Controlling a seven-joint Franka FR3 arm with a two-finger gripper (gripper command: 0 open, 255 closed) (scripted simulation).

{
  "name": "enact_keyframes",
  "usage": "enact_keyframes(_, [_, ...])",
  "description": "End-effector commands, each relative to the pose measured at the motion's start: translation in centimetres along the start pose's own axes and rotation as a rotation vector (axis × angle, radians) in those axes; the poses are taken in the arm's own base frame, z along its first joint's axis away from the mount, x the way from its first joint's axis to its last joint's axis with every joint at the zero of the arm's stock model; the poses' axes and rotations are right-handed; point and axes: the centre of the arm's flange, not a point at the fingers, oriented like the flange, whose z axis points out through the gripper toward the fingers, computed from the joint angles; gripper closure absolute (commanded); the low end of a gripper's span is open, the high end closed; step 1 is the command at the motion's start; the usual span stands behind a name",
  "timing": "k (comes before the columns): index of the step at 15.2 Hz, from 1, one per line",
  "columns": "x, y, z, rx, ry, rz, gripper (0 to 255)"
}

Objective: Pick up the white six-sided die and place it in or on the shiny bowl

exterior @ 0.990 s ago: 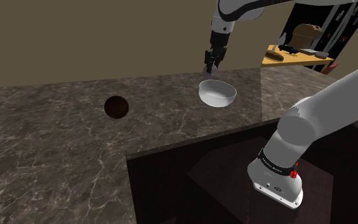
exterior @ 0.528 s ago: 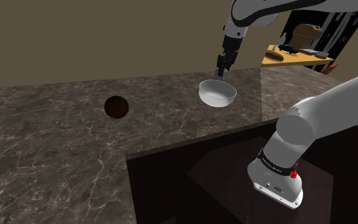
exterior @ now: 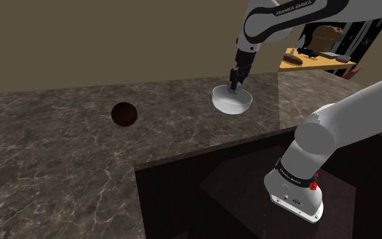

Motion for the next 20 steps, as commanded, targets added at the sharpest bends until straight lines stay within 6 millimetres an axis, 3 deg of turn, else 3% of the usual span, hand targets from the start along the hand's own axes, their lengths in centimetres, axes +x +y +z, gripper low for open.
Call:
enact_keyframes(1, [0.1,0.0,1.1,0.000,0.001,0.000,255])
enact_keyframes(3, [0.1,0.0,2.1,0.000,0.001,0.000,255])
enact_keyframes(11, [0.1,0.0,2.1,0.000,0.001,0.000,255])
enact_keyframes(12, [0.1,0.0,2.1,0.000,0.001,0.000,0])
enact_keyframes(17, [0.1,0.0,2.1,0.000,0.001,0.000,0])
enact_keyframes(20, [0.1,0.0,-1.9,0.000,0.001,0.000,0])
